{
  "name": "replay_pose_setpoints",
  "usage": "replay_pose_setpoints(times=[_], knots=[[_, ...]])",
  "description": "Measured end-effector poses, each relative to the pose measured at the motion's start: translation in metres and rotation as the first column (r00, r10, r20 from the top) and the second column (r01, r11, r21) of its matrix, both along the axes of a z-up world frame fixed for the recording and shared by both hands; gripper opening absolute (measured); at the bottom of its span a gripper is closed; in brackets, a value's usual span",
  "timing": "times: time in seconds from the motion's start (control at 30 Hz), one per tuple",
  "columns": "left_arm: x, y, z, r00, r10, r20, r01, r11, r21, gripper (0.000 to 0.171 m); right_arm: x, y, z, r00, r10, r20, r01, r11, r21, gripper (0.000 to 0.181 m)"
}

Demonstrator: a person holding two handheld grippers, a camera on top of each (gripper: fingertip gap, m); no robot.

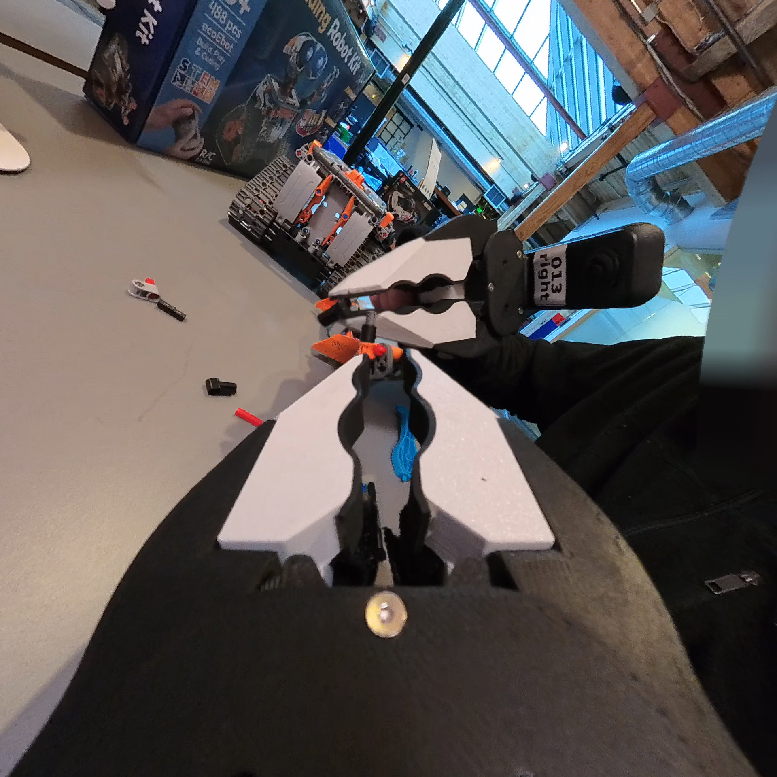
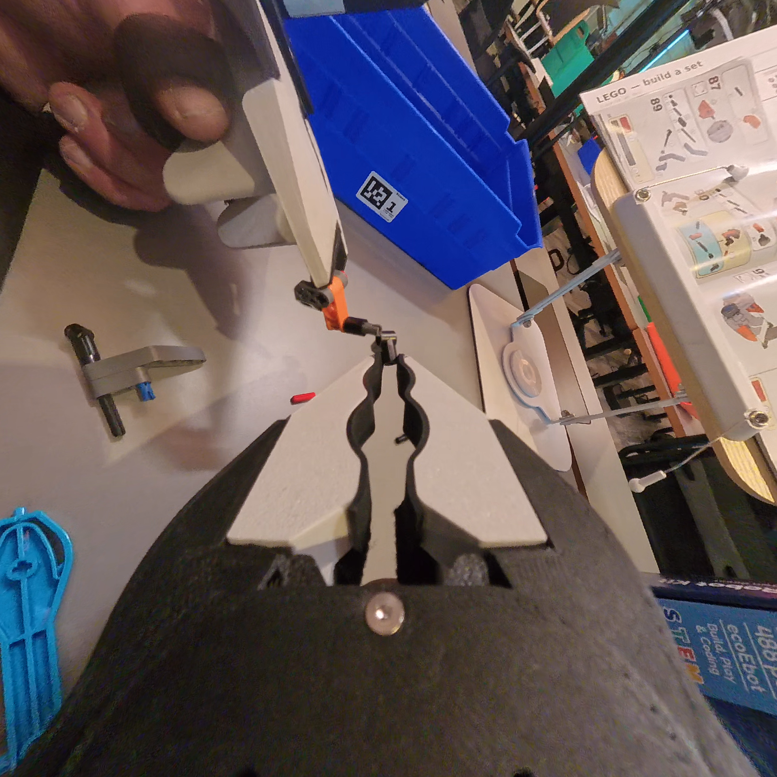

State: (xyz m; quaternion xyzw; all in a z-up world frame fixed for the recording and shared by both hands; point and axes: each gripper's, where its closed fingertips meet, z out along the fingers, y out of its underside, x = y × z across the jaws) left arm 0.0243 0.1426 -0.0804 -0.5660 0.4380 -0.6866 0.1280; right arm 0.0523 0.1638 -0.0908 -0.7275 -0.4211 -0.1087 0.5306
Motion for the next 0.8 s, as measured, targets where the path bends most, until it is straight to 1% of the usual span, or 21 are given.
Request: replay_pose_setpoints(times=[0.27, 0.63, 0.8], knots=[[-0.001, 0.005, 0.000, 1.000, 0.015, 0.006, -0.015, 0.999, -0.035, 0.013, 0.002, 0.001, 0.007, 1.000, -0.017, -0.020, 0.017, 0.999, 0.037, 0.003], [0.001, 0.012, 0.001, 0.999, 0.050, 0.012, -0.049, 0.996, -0.076, 0.012, -0.002, 0.001, 0.007, 0.996, -0.037, 0.084, 0.029, 0.994, 0.103, 0.003], [0.002, 0.017, 0.003, 0.995, 0.094, 0.016, -0.093, 0.992, -0.087, 0.012, 0.000, 0.002, 0.005, 0.997, -0.059, 0.059, 0.054, 0.995, 0.084, 0.003]])
